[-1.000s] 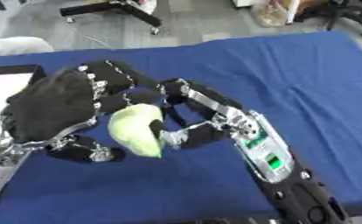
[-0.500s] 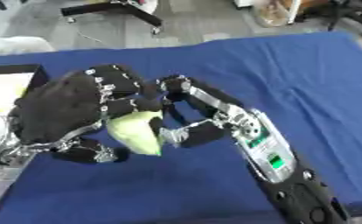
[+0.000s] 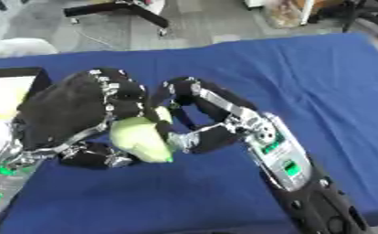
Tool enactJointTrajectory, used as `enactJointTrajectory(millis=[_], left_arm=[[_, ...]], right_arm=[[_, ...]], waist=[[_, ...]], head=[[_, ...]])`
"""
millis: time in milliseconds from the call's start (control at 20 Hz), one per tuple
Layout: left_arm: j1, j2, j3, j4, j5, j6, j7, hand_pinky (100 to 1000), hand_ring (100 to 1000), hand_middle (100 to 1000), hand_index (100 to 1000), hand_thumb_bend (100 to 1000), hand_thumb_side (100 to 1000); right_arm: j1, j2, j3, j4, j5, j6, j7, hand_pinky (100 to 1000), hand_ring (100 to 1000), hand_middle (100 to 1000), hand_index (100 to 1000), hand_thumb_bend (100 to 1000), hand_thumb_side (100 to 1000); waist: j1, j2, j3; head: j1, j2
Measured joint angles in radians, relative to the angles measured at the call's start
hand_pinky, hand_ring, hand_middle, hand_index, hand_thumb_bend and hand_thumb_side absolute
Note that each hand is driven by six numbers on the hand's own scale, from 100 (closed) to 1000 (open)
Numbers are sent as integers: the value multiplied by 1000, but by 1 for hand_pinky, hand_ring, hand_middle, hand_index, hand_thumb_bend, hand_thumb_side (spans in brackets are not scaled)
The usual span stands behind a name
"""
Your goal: Pick up the objects with one hand, pass them to the other hand, and then place them into the box on the other side of the table.
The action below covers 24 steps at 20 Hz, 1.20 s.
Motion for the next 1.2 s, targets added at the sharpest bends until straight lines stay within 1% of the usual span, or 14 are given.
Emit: enactJointTrajectory(millis=[50,150,350,500,600,650,700,750,800,900,1000,1050,1150,1200], left_arm=[[0,0,0,0,2,4,15,510,398,443,592,621,100],[0,0,0,0,4,10,44,488,379,419,565,598,100],[0,-1,-3,0,5,15,99,428,330,356,490,570,100],[0,-1,-7,0,13,15,141,402,313,329,463,549,100],[1,-1,-7,1,21,15,168,394,310,322,454,539,100],[1,-1,-7,1,24,15,181,391,308,319,451,537,100],[2,-2,-7,1,29,15,193,390,308,317,449,536,100],[3,-4,-7,1,33,15,203,387,306,315,445,528,100],[3,-7,-7,1,38,16,213,386,306,314,444,526,100],[6,-10,-7,1,50,18,230,384,306,312,440,521,100],[8,-10,-7,1,61,20,244,384,307,312,438,512,100],[8,-11,-7,1,66,21,250,386,308,313,438,506,100],[9,-18,-7,0,74,24,261,387,309,312,436,498,100],[10,-18,-6,0,78,25,264,386,309,312,435,495,100]], right_arm=[[0,-2,0,-3,-7,0,4,515,191,120,197,100,164],[-1,-5,0,-8,-19,3,12,515,191,120,197,100,167],[-6,-7,1,-18,-41,8,31,517,192,122,199,100,173],[-8,-7,1,-22,-56,10,43,524,200,134,210,100,196],[-9,-8,2,-22,-69,10,50,547,221,204,280,100,233],[-9,-8,2,-22,-76,11,53,558,236,250,326,100,274],[-9,-8,2,-22,-82,10,54,563,243,275,349,100,291],[-9,-8,0,-22,-89,10,54,574,260,332,403,100,330],[-9,-8,-1,-22,-96,9,54,577,266,349,422,100,348],[-8,-8,-2,-22,-110,8,51,585,284,400,483,100,435],[-8,-8,-5,-22,-120,8,47,598,312,465,590,100,605],[-8,-8,-7,-22,-125,8,46,609,333,506,668,100,701],[-8,-8,-7,-22,-130,9,45,644,391,603,773,100,779],[-8,-8,-9,-22,-134,10,44,658,414,633,794,100,787]], waist=[[-1,0,0],[-2,0,0],[-2,0,-1],[-2,0,-2],[-2,0,-2],[-2,0,-2],[-2,0,-3],[-2,0,-3],[-2,0,-4],[-1,0,-5],[-1,0,-5],[-1,0,-5],[-1,0,-5],[-1,0,-6]], head=[[1,0],[2,0],[3,0],[6,0],[6,0],[6,0],[6,0],[6,0],[6,0],[6,0],[6,0],[6,0],[5,0],[5,0]])
